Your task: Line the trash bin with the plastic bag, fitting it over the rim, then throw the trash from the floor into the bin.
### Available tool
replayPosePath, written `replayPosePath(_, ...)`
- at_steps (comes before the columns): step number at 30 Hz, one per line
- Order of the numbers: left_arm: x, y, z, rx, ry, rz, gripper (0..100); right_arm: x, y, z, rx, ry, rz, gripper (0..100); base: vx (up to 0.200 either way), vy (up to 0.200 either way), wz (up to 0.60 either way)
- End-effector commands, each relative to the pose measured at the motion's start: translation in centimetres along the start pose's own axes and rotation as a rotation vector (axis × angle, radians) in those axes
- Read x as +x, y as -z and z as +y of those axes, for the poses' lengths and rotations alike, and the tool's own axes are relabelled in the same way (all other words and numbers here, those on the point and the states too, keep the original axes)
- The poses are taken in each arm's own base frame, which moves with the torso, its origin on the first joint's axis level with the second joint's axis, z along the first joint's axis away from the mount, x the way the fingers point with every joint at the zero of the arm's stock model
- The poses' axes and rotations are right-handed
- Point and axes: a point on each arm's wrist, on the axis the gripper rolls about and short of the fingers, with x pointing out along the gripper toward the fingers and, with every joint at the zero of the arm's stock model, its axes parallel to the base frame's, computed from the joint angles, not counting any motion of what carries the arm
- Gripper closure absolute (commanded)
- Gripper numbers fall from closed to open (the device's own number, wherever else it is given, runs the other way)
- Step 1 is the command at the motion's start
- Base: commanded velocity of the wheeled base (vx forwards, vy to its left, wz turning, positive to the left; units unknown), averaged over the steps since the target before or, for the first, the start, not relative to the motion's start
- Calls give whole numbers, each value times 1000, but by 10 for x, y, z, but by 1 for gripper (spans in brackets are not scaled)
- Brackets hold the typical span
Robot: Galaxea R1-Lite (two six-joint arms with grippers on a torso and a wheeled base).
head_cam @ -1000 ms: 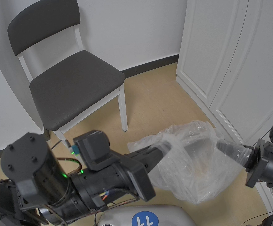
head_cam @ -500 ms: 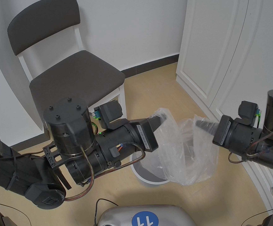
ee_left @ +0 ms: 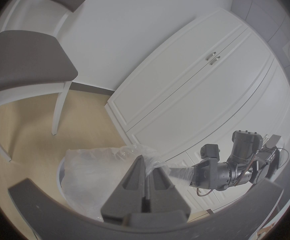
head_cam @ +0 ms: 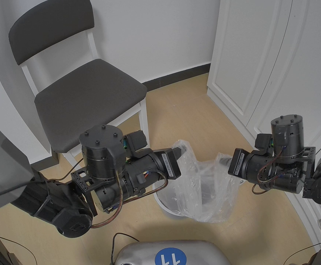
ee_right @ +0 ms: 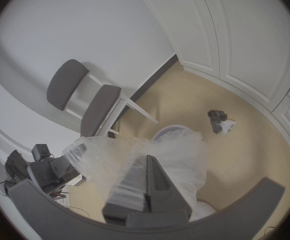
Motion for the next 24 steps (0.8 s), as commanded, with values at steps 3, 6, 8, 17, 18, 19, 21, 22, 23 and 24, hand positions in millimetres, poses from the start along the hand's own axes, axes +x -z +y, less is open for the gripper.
replayPosePath(3, 17, 19, 23, -8, -57, 54, 100, 31, 14, -17, -1, 83, 68, 100, 0, 0, 0)
replayPosePath(6, 26, 23, 33, -15, -80, 55, 100, 42, 15, -27, 19, 75, 92, 100, 0, 0, 0)
replayPosePath(8, 27, 22, 35, -18, -84, 52, 100, 45, 15, -30, 25, 70, 92, 100, 0, 0, 0)
replayPosePath(17, 49, 18, 41, -43, -72, 19, 100, 69, 13, -64, 66, 80, 52, 100, 0, 0, 0)
replayPosePath(18, 56, 22, 41, -43, -67, 23, 100, 74, 12, -75, 76, 103, 63, 100, 0, 0, 0)
replayPosePath(19, 59, 23, 42, -43, -66, 23, 100, 77, 12, -81, 83, 113, 71, 100, 0, 0, 0)
replayPosePath(21, 66, 26, 42, -42, -53, 29, 100, 80, 9, -91, 90, 124, 78, 100, 0, 0, 0)
replayPosePath(22, 68, 28, 42, -42, -48, 32, 100, 80, 9, -92, 89, 126, 79, 100, 0, 0, 0)
replayPosePath(23, 72, 31, 43, -42, -39, 38, 100, 80, 7, -97, 85, 127, 81, 100, 0, 0, 0)
replayPosePath(24, 76, 34, 44, -44, -31, 45, 100, 77, 5, -100, 72, 127, 83, 100, 0, 0, 0)
